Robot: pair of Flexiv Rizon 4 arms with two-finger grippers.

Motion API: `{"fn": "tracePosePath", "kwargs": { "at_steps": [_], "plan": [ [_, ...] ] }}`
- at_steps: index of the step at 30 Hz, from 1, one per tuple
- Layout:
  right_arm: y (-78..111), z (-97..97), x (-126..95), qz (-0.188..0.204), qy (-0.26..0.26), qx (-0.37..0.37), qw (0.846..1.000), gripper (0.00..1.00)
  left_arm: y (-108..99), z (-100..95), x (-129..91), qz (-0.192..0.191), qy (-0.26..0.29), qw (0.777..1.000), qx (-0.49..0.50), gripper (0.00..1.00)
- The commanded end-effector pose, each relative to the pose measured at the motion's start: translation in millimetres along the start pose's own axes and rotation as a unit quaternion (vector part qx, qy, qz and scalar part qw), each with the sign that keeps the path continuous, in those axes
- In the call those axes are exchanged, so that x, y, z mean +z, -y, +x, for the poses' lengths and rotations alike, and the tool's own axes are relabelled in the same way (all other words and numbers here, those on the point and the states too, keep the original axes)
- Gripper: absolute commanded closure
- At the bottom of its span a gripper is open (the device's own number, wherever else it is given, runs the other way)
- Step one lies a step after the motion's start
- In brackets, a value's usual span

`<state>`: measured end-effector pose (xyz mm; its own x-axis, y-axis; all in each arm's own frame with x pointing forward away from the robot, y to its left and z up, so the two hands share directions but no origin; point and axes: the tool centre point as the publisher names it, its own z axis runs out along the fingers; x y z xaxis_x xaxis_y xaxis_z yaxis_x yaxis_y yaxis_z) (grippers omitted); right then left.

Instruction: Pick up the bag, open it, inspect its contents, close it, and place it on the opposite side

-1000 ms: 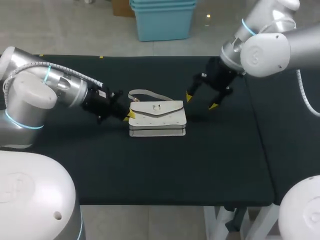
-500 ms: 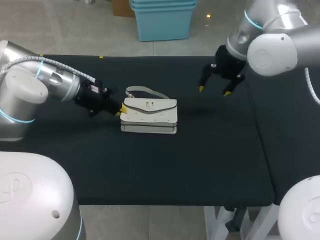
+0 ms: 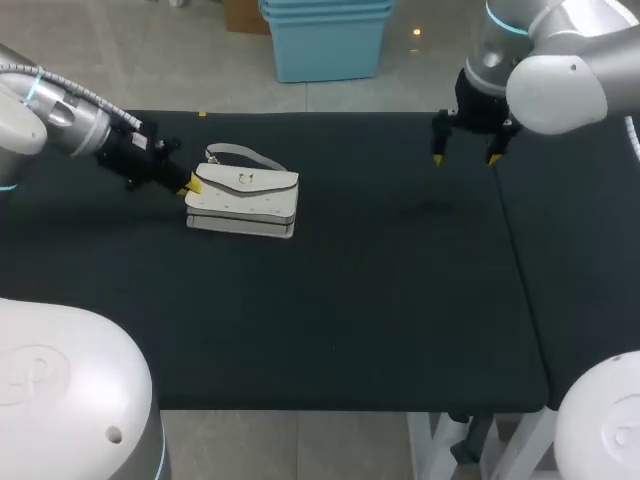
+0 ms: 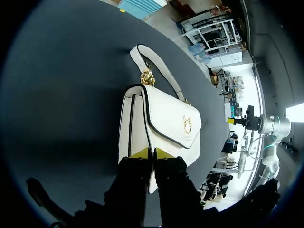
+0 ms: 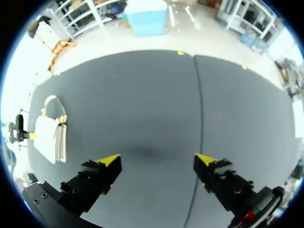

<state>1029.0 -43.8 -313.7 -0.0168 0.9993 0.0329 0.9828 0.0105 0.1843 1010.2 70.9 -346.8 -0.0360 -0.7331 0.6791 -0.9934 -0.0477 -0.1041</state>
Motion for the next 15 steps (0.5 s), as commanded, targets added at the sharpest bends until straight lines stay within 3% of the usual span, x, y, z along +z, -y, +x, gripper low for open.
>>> {"fn": "tracePosePath", "kwargs": {
  "at_steps": [1, 9, 15],
  "plan": [
    [-9.1, -7.6, -10, 0.006, 0.041, 0.006, 0.999, 0.00, 17, -9.7, -16, -0.057, 0.027, 0.998, 0.008, 1.00],
    [-20.3, -41.3, -16, 0.019, 0.078, 0.053, 0.995, 0.00, 40, -47.0, -34, -0.066, 0.051, 0.996, 0.010, 1.00],
    [-20.3, -41.3, -16, 0.019, 0.078, 0.053, 0.995, 0.00, 57, -74.4, -55, -0.062, 0.053, 0.997, 0.007, 1.00]
  ]
}}
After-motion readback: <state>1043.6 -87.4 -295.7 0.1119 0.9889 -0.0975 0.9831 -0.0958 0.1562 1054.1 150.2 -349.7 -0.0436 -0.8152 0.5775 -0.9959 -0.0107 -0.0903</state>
